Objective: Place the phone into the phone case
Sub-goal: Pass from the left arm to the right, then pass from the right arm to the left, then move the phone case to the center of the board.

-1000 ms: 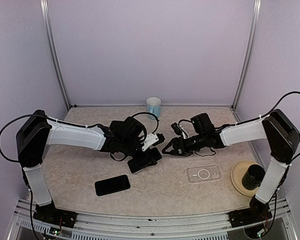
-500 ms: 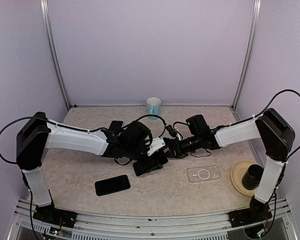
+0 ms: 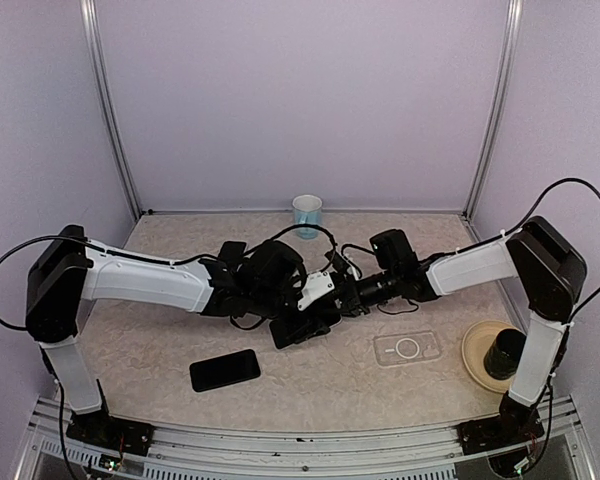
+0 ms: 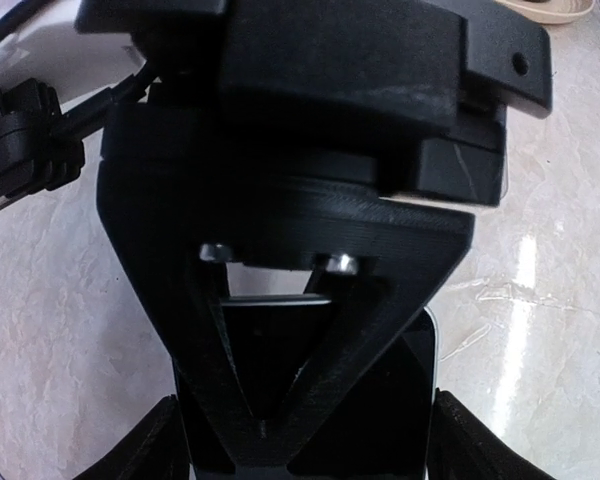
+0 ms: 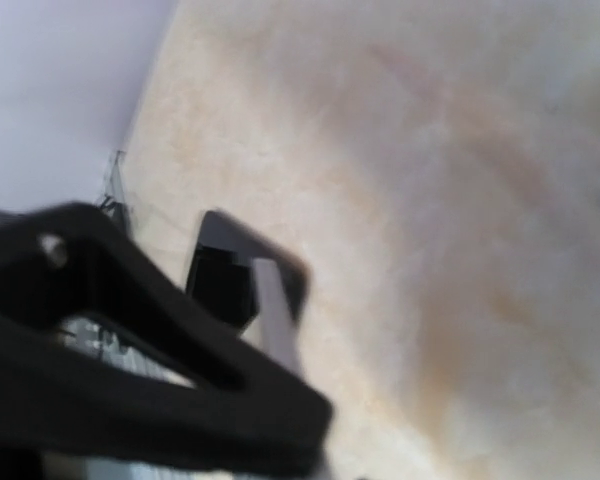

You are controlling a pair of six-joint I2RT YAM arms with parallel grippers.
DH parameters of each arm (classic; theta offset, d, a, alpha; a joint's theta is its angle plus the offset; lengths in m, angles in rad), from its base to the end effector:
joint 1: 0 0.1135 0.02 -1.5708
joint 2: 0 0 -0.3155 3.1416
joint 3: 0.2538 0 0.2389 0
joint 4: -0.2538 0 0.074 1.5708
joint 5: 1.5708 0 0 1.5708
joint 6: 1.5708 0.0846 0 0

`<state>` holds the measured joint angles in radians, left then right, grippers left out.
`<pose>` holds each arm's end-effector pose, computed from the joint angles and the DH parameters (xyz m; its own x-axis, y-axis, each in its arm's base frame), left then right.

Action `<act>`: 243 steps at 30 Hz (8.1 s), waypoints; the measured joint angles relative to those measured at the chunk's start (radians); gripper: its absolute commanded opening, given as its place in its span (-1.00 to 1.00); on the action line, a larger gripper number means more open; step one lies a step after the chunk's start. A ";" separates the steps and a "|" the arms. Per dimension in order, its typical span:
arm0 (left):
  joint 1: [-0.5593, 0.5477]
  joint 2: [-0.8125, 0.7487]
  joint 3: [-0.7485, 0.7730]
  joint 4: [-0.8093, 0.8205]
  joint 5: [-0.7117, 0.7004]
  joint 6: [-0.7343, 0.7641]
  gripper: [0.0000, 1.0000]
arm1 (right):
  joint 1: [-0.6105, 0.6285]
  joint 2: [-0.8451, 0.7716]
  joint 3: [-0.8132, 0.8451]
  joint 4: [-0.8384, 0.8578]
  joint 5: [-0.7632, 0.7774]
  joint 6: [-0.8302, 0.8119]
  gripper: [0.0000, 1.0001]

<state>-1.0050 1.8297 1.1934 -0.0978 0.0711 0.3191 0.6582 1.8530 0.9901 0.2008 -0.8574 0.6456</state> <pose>0.2308 -0.3747 0.2232 -0.0680 0.6908 -0.7199 0.9390 0.2880 0.1877 0.2819 0.2988 0.2003 -0.9132 -0.2084 -0.3503 -0.4039 0.3484 0.8458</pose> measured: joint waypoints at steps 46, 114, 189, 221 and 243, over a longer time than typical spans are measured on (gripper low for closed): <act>0.188 -0.297 -0.175 0.360 -0.040 -0.700 0.98 | -0.257 -0.710 -0.240 -0.265 0.287 -0.183 -1.00; 0.111 -0.080 -0.177 0.816 0.493 -1.022 0.72 | -0.283 -0.671 -0.456 0.432 -0.119 0.161 -1.00; 0.119 -0.093 -0.154 0.700 0.497 -1.024 -1.00 | -0.300 -0.567 -0.267 0.091 -0.012 -0.066 0.41; 0.173 -0.124 -0.172 0.548 0.364 -1.003 -1.00 | -0.434 -0.576 -0.248 -0.129 0.132 -0.134 0.86; 0.219 -0.008 -0.116 0.362 0.288 -1.135 -1.00 | -0.446 -0.211 -0.092 -0.230 0.346 -0.243 0.05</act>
<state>-0.7856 1.8217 1.0771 0.2638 0.3588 -0.8154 0.2123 1.6421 0.8986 -0.0292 -0.5110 0.4030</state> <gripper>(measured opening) 0.069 0.594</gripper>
